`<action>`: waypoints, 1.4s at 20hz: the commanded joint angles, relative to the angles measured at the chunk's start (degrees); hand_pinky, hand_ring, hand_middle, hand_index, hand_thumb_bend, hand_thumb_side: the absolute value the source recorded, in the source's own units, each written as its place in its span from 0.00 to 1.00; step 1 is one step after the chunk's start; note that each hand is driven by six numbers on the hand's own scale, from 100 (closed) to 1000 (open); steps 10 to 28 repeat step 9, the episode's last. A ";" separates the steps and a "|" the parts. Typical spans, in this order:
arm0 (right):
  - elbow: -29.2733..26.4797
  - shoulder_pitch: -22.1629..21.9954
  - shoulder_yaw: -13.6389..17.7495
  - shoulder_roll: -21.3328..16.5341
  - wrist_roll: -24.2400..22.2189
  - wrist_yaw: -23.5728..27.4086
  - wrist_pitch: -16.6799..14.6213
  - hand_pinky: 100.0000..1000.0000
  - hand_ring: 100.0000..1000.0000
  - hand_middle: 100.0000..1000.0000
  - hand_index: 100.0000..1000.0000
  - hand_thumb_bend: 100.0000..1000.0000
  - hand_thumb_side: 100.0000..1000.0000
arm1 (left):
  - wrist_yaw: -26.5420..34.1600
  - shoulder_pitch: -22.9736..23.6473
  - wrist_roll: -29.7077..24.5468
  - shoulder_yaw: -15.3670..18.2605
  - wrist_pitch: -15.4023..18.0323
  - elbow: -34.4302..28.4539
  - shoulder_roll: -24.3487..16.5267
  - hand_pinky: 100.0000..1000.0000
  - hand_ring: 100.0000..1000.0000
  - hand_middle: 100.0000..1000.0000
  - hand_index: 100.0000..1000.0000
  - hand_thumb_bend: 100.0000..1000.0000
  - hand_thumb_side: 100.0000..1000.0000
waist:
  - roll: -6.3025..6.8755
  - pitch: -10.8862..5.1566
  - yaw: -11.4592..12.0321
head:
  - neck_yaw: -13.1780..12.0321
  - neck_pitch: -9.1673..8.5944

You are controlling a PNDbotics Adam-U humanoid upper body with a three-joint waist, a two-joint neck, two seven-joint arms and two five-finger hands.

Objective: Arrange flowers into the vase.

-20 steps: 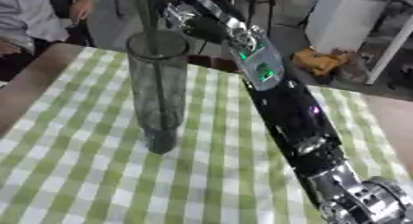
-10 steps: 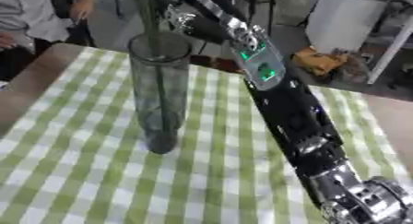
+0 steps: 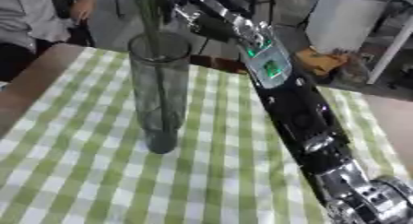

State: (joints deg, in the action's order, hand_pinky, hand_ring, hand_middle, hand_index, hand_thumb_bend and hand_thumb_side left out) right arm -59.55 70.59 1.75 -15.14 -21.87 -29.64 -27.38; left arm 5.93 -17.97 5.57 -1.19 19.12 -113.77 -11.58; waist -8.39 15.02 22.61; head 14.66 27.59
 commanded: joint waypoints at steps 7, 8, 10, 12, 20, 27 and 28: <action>-3.69 0.21 0.84 -3.74 -2.49 -0.22 1.03 0.72 0.70 0.52 0.51 0.18 0.99 | -0.34 -0.14 0.01 0.29 -0.20 -0.82 -0.58 0.45 0.82 0.94 0.95 0.00 0.78 | 1.29 -1.26 -0.51 | -0.48 -0.22; -3.97 0.06 0.93 -4.01 -2.54 -0.01 1.21 0.72 0.70 0.52 0.51 0.18 0.99 | -0.35 -0.14 0.02 0.30 -0.20 -0.82 -0.59 0.45 0.82 0.94 0.95 0.00 0.78 | 1.35 -1.26 -0.58 | -0.53 -0.22; -4.28 -0.11 1.06 -4.27 -2.52 0.26 1.38 0.72 0.70 0.52 0.51 0.19 0.99 | -0.35 -0.12 0.04 0.31 -0.21 -0.82 -0.59 0.45 0.82 0.94 0.95 0.00 0.78 | 1.44 -1.26 -0.67 | -0.57 -0.19; -4.28 -0.11 1.06 -4.27 -2.52 0.26 1.38 0.72 0.70 0.52 0.51 0.19 0.99 | -0.35 -0.12 0.04 0.31 -0.21 -0.82 -0.59 0.45 0.82 0.94 0.95 0.00 0.78 | 1.44 -1.26 -0.67 | -0.57 -0.19; -4.28 -0.11 1.06 -4.27 -2.52 0.26 1.38 0.72 0.70 0.52 0.51 0.19 0.99 | -0.35 -0.12 0.04 0.31 -0.21 -0.82 -0.59 0.45 0.82 0.94 0.95 0.00 0.78 | 1.44 -1.26 -0.67 | -0.57 -0.19; -4.28 -0.11 1.06 -4.27 -2.52 0.26 1.38 0.72 0.70 0.52 0.51 0.19 0.99 | -0.35 -0.12 0.04 0.31 -0.21 -0.82 -0.59 0.45 0.82 0.94 0.95 0.00 0.78 | 1.44 -1.26 -0.67 | -0.57 -0.19; -4.28 -0.11 1.06 -4.27 -2.52 0.26 1.38 0.72 0.70 0.52 0.51 0.19 0.99 | -0.35 -0.12 0.04 0.31 -0.21 -0.82 -0.59 0.45 0.82 0.94 0.95 0.00 0.78 | 1.44 -1.26 -0.67 | -0.57 -0.19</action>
